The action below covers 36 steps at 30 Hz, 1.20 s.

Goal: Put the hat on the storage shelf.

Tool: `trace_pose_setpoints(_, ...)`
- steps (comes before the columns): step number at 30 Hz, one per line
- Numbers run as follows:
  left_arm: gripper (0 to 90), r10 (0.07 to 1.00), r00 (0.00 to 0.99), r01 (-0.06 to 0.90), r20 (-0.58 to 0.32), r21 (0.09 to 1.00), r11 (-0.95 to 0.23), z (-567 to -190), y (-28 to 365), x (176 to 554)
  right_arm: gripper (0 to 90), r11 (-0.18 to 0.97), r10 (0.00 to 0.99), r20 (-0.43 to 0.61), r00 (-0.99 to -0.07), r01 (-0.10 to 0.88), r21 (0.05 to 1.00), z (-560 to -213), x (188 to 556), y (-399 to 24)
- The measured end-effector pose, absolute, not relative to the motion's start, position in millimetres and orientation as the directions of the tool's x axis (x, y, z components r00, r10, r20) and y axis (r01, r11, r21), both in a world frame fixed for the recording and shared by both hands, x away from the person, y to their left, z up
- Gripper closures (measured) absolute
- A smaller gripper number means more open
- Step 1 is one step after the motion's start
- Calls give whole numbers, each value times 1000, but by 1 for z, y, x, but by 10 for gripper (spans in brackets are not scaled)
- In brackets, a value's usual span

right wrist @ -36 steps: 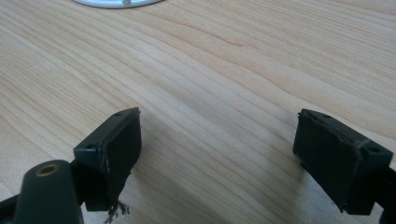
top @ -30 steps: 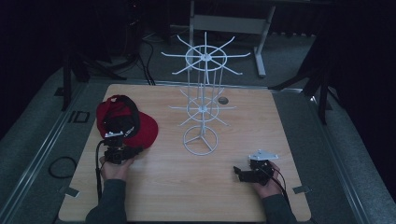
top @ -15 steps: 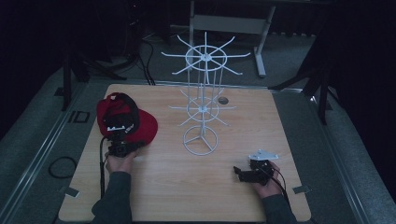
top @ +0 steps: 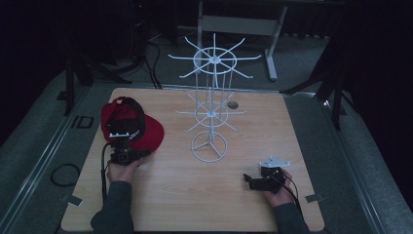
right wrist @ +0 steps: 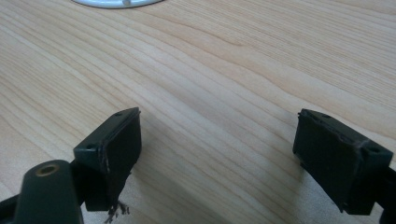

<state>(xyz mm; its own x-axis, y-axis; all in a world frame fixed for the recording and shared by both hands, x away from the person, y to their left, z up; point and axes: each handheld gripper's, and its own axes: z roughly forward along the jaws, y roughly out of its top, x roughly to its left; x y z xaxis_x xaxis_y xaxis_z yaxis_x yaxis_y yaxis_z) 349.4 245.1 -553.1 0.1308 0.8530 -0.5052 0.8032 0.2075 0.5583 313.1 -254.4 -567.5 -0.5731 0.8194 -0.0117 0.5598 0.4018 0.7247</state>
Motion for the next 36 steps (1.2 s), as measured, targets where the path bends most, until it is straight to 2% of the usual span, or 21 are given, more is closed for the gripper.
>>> trace_pose_setpoints(1,513,846,124,799,-518,558,224,-554,244,351,152,401,819,-11,-573,560,725,-567,313,-254)
trace_pose_setpoints(2,513,843,111,794,-526,557,244,-554,243,352,152,401,819,-11,-573,560,725,-567,313,-254)
trace_pose_setpoints(3,471,828,85,785,-554,550,287,-556,242,355,152,402,819,-12,-574,560,725,-567,313,-254)
trace_pose_setpoints(6,466,827,60,776,-560,547,315,-558,241,358,152,402,819,-11,-573,560,725,-568,313,-254)
trace_pose_setpoints(10,586,838,10,763,-545,546,346,-561,243,360,151,403,819,-13,-574,558,725,-568,313,-255)
trace_pose_setpoints(13,612,845,3,770,-534,541,339,-564,247,362,152,403,818,-13,-575,558,726,-568,313,-255)
trace_pose_setpoints(18,607,831,31,782,-556,531,326,-566,247,366,152,404,818,-14,-575,558,725,-568,313,-255)
trace_pose_setpoints(21,599,841,39,791,-540,531,304,-564,245,368,151,404,819,-13,-574,558,725,-567,313,-255)
trace_pose_setpoints(24,625,843,42,788,-537,536,302,-564,243,369,152,404,818,-13,-575,558,725,-567,313,-255)
trace_pose_setpoints(30,742,868,75,761,-491,591,268,-560,237,366,152,403,819,-13,-574,558,725,-567,313,-255)
trace_pose_setpoints(36,804,885,101,739,-455,629,240,-559,233,362,151,402,819,-12,-574,559,725,-568,313,-254)
